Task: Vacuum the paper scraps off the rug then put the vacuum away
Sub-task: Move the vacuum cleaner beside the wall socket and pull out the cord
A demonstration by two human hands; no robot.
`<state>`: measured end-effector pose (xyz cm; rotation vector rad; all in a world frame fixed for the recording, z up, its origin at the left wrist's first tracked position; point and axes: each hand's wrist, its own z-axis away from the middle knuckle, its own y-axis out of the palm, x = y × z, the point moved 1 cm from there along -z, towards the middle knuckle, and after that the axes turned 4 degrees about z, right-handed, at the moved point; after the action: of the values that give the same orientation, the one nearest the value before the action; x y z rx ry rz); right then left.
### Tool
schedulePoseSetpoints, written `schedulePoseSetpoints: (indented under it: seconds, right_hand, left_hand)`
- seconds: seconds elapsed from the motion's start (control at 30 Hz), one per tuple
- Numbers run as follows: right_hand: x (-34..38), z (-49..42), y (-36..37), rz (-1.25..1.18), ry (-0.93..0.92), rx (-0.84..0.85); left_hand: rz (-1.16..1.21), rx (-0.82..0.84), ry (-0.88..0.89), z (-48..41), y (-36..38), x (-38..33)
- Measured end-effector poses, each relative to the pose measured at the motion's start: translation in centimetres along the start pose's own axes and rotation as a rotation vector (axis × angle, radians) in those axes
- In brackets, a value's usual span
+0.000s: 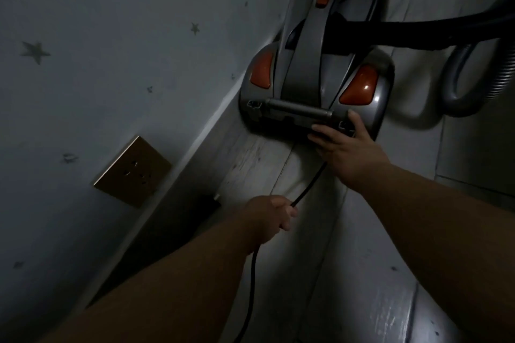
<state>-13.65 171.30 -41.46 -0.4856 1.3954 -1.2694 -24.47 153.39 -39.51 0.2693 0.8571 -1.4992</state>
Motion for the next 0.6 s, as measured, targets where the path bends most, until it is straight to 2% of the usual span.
schedulePoseSetpoints:
  seconds: [0.1, 0.27, 0.4, 0.5, 0.6]
  right_hand:
    - [-0.3, -1.2, -0.2, -0.055, 0.032, -0.007]
    - [-0.6, -1.6, 0.2, -0.125, 0.04, -0.009]
    - [-1.5, -1.3, 0.0, -0.293, 0.022, -0.027]
    - [-1.8, -1.0, -0.2, -0.302, -0.049, -0.028]
    - [-2.0, -0.7, -0.2, -0.292, -0.095, -0.015]
  left_hand:
    - [0.071, 0.015, 0.006, 0.2, -1.4, 0.1]
    - [0.06, 0.079, -0.011, -1.0, -2.2, -1.4]
    - [0.034, 0.031, -0.079, -2.5, -1.2, -3.4]
    - [0.014, -0.026, 0.016, -3.6, 0.5, -6.0]
    - [-0.225, -0.067, 0.123, -4.7, 2.2, -7.9]
